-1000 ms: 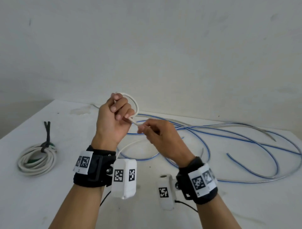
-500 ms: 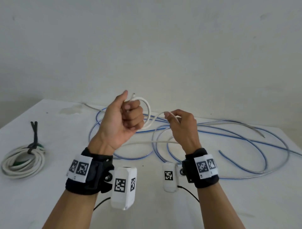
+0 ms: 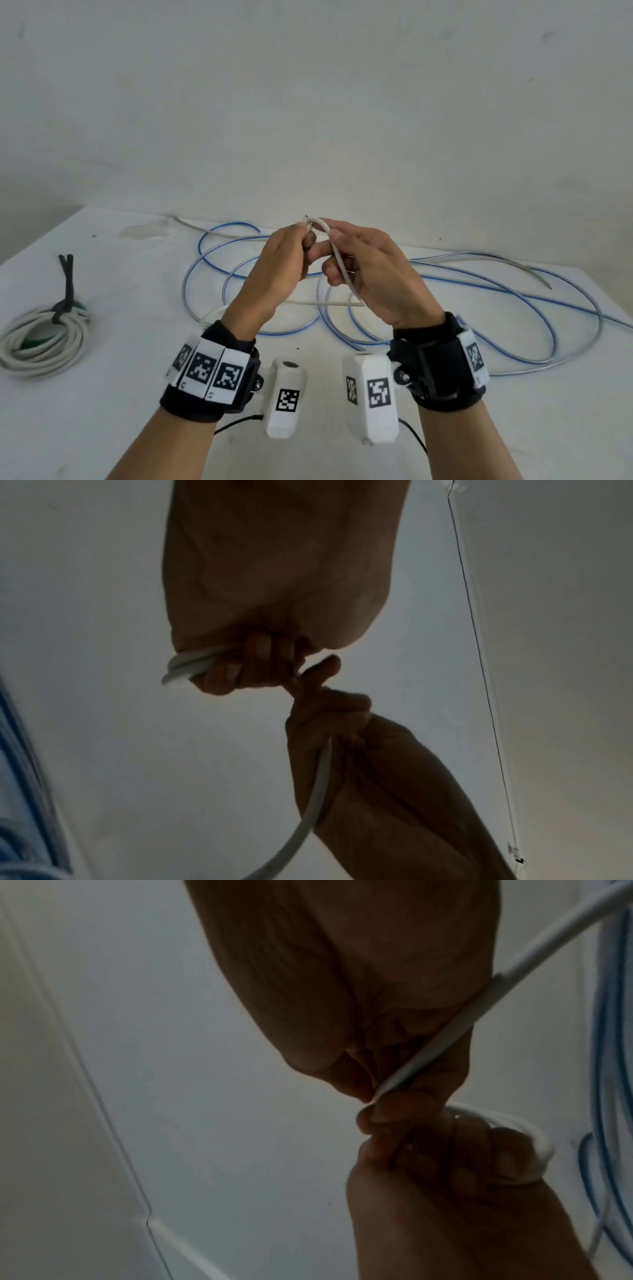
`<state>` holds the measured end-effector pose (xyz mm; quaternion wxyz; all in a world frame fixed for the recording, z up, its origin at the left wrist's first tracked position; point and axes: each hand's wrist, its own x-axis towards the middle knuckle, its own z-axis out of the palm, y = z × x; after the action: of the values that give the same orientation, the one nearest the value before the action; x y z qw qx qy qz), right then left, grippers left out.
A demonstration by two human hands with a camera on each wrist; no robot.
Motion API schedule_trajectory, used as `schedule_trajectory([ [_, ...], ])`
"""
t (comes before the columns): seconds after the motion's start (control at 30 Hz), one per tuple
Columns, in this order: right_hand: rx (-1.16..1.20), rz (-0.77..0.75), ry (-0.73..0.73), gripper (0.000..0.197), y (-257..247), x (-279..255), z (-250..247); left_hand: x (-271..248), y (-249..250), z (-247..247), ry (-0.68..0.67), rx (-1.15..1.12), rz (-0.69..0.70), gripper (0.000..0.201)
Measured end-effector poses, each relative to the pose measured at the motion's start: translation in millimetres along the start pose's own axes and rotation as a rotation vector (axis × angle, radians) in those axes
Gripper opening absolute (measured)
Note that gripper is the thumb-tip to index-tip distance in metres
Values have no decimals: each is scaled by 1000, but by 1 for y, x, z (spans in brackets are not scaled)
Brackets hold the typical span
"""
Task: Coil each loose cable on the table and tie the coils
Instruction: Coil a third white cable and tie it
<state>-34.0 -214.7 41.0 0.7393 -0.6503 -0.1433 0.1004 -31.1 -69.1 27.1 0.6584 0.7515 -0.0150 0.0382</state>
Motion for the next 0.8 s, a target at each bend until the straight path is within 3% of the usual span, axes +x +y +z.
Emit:
schedule_trajectory([
  [0.2,-244,-92,-18,27,-4,-10,21,5,-3,-5,118,-106,45,40],
  [0.37,-500,-116,-108,35,4,-14,42,13,6,-23,170,-565,-58,40],
  [0.5,-544,-123,-184,42,13,-13,48,14,5,-42,169,-815,-9,37],
  [0.63,-636,-77,-118,16,20,-5,39,14,7,-59,53,-1044,51,37],
  [0.8,-1006,76,107,96,26,6,19,3,16,-66,-108,-1062,86,41],
])
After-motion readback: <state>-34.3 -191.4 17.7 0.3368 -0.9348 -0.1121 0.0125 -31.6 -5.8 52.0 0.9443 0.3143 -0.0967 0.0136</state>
